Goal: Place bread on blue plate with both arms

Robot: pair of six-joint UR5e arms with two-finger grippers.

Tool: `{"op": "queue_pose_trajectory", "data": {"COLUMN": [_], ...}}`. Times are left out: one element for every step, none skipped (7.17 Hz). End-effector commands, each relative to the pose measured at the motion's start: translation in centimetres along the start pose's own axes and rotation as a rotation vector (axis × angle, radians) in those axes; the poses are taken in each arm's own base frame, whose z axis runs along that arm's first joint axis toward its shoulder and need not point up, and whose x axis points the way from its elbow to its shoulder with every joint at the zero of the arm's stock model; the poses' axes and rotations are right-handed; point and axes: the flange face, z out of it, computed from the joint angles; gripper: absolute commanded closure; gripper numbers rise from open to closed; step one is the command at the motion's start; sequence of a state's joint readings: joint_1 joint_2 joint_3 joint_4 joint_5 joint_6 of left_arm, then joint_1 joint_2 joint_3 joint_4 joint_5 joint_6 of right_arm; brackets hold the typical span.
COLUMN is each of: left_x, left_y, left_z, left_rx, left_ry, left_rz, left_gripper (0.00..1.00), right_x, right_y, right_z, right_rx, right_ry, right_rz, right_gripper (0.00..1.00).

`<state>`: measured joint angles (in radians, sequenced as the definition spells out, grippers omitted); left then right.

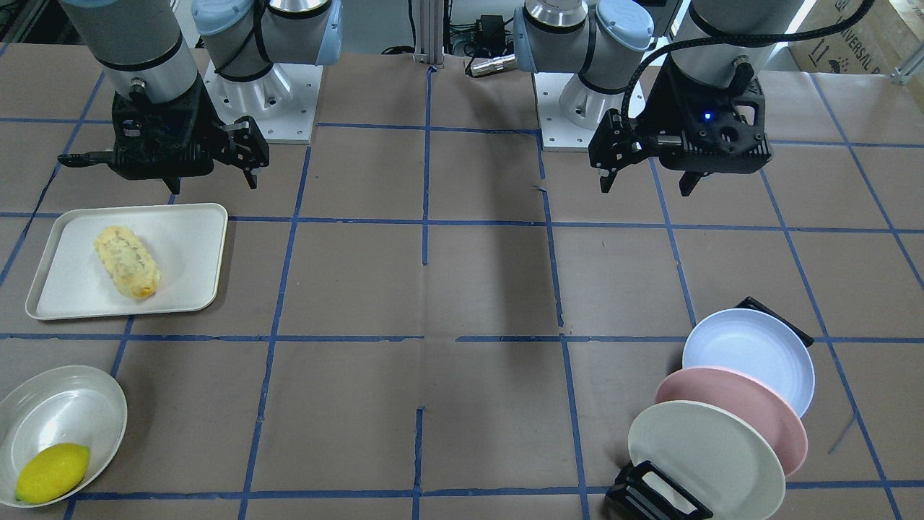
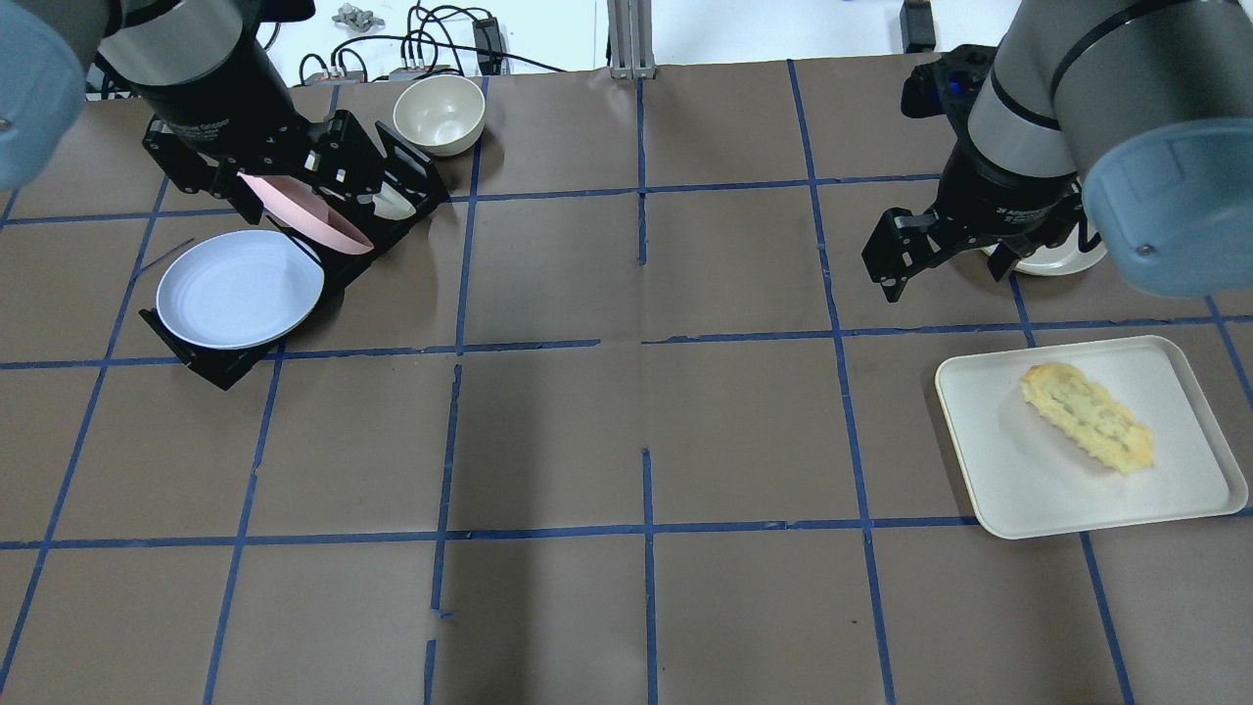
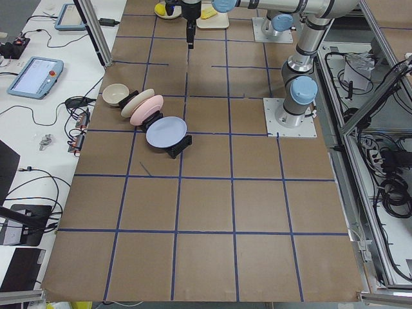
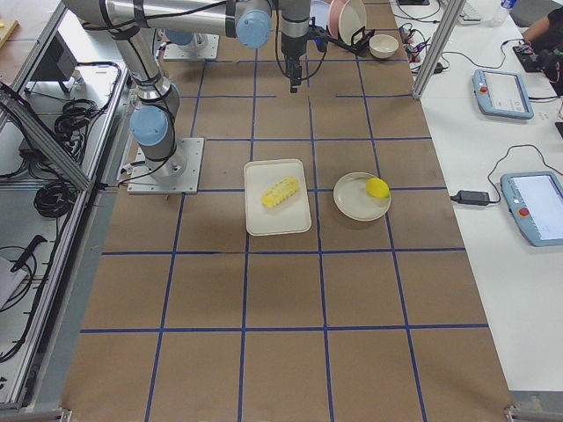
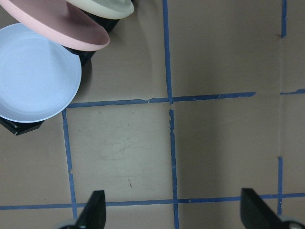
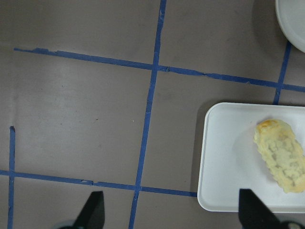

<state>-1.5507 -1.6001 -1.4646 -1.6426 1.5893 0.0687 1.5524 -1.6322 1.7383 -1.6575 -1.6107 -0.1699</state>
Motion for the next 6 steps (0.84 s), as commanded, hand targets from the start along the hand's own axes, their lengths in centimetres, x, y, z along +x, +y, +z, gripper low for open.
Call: {"op": "queue_pose_trajectory", "data": {"left_x": [-1.2, -1.2, -1.9, -6.2, -13.4, -19.2], "left_y": [-0.3, -0.4, -0.7, -2.0, -3.2, -4.2], "left_z": [0.1, -0.2, 0.4, 1.4, 3.2, 5.1], "left_rx": [-0.015, -0.008, -0.013, -0.029, -0.053, -0.054], "left_ry": [0.009, 0.011, 0.003, 0.008, 0.033, 0.066], "left_rz": [-0.019, -0.019, -0.006, 0.089, 0.054, 0.037], "left_gripper": [0.00, 0.00, 0.00, 0.00, 0.00, 0.00], "right_x": [0.9, 3.2, 5.7, 8.4, 12.4, 16.2], "right_y": [-0.3, -0.5, 0.3, 1.0, 2.2, 3.2], "right_z": [3.1, 5.2, 7.9, 9.8, 12.1, 14.3], "right_rx": [-0.031, 0.025, 0.053, 0.084, 0.077, 0.125], "right_ry": [-0.006, 0.017, 0.028, 0.050, 0.037, -0.046], "right_rz": [-0.059, -0.082, -0.089, -0.212, -0.280, -0.362], "right_gripper": [0.00, 0.00, 0.00, 0.00, 0.01, 0.00]}}
